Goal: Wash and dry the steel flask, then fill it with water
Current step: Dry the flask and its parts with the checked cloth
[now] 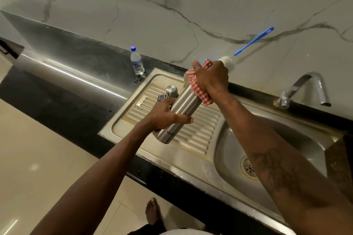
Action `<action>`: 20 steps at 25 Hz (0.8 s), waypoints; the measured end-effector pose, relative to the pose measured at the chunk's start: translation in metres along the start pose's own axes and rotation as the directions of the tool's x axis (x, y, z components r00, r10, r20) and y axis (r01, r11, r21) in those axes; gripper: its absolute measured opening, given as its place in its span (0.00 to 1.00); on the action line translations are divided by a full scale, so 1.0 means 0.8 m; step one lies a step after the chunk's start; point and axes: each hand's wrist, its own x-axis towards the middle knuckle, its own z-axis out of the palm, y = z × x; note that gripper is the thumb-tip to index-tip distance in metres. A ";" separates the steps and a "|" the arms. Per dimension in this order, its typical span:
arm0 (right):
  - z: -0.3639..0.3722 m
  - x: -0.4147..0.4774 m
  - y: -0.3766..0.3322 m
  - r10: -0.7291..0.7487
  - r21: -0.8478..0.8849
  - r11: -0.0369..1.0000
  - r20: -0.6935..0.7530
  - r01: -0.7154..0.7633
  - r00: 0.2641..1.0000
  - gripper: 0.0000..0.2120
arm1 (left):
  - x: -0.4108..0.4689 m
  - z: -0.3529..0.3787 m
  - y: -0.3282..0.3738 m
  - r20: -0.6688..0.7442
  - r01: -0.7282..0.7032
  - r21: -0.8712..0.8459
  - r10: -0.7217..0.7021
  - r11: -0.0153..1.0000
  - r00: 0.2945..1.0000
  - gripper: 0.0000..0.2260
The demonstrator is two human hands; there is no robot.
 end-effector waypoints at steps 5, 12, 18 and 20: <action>0.078 0.047 0.008 0.468 0.649 0.606 0.177 -0.461 0.866 0.15 | 0.006 -0.057 -0.072 -0.157 -0.133 0.037 0.138 0.990 0.978 0.38; 0.167 0.073 0.063 0.547 0.608 0.503 0.327 -0.615 0.771 0.37 | 0.010 -0.117 -0.163 -0.475 0.014 -0.172 -0.095 0.985 0.875 0.30; 0.198 0.082 0.126 0.592 0.654 0.392 0.359 -0.648 0.721 0.55 | 0.023 -0.128 -0.193 -0.459 0.085 -0.291 -0.217 0.953 0.861 0.33; 0.181 0.052 0.095 0.603 0.685 0.437 0.259 -0.584 0.755 0.35 | 0.026 -0.123 -0.198 -0.441 0.086 -0.287 -0.211 0.954 0.872 0.33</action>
